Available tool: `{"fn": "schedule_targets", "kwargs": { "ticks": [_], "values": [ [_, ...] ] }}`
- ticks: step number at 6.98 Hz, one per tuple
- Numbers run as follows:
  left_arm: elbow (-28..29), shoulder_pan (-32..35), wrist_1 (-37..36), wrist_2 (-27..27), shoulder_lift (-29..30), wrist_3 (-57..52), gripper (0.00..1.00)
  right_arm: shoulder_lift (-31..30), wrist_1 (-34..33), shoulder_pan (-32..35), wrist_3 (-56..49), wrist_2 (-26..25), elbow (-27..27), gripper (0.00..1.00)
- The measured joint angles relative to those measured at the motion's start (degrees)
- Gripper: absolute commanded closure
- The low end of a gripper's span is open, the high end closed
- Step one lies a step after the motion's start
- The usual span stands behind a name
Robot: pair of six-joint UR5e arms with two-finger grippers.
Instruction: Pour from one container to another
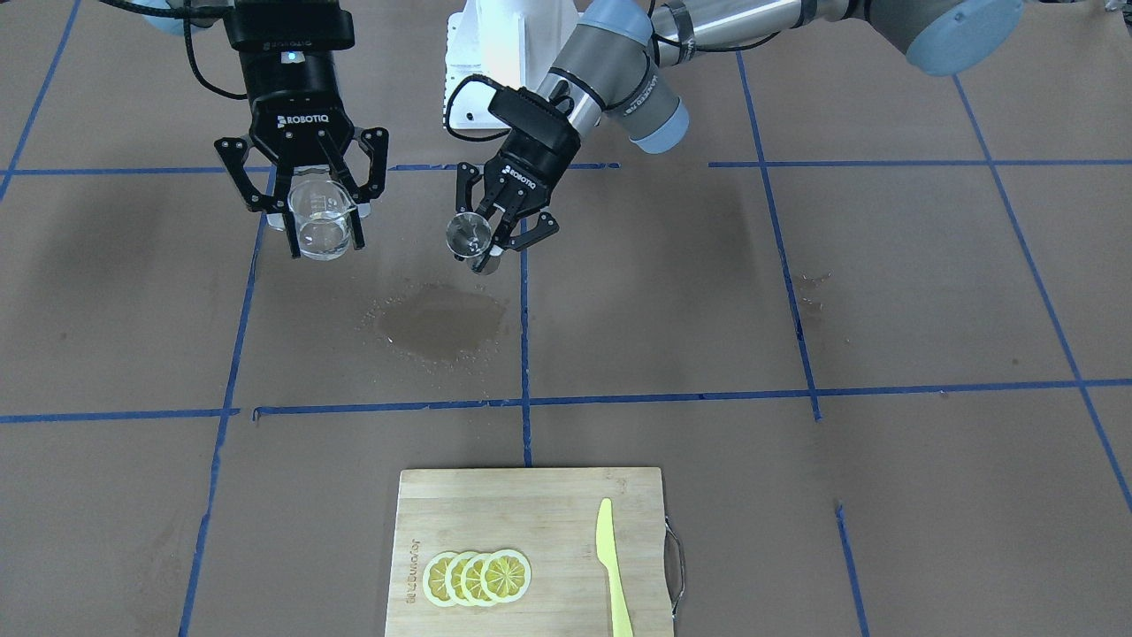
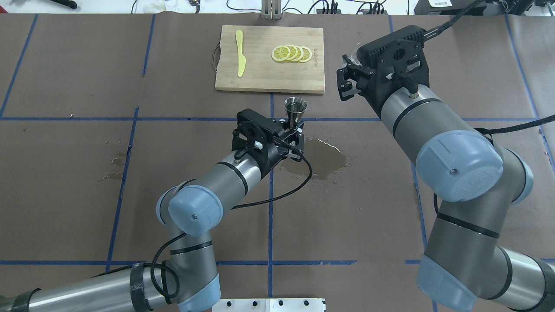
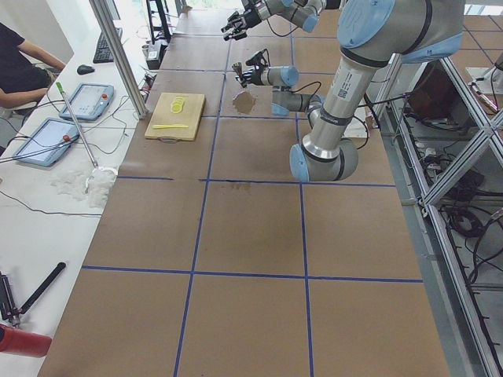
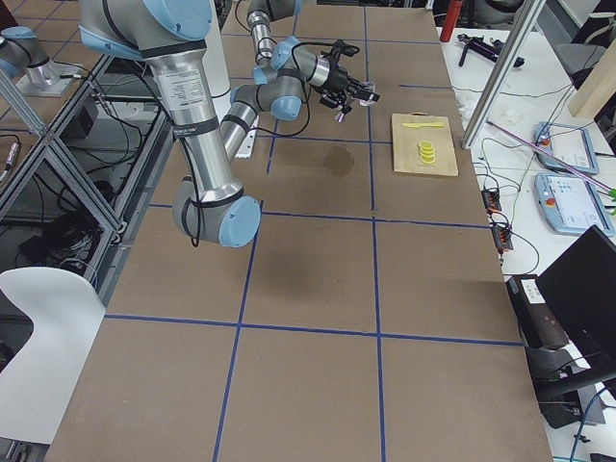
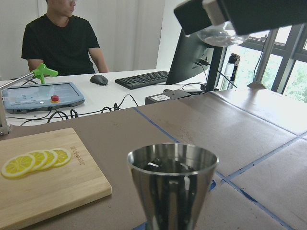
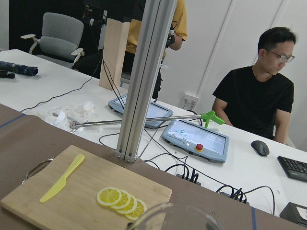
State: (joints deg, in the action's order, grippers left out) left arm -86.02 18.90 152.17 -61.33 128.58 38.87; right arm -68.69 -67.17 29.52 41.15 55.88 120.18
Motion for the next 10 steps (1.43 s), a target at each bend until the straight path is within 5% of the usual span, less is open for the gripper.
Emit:
{"fn": "schedule_targets", "kwargs": {
  "ticks": [6, 10],
  "values": [
    [-3.5, 7.1, -0.7, 10.3, -13.1, 8.3, 1.00, -7.8, -0.3, 0.7, 30.2, 4.7, 0.5, 1.00],
    [-8.2, 12.6, -0.7, 12.5, -25.5, 25.3, 1.00, -16.1, 0.6, 2.1, 32.4, 4.7, 0.5, 1.00]
  ]
}}
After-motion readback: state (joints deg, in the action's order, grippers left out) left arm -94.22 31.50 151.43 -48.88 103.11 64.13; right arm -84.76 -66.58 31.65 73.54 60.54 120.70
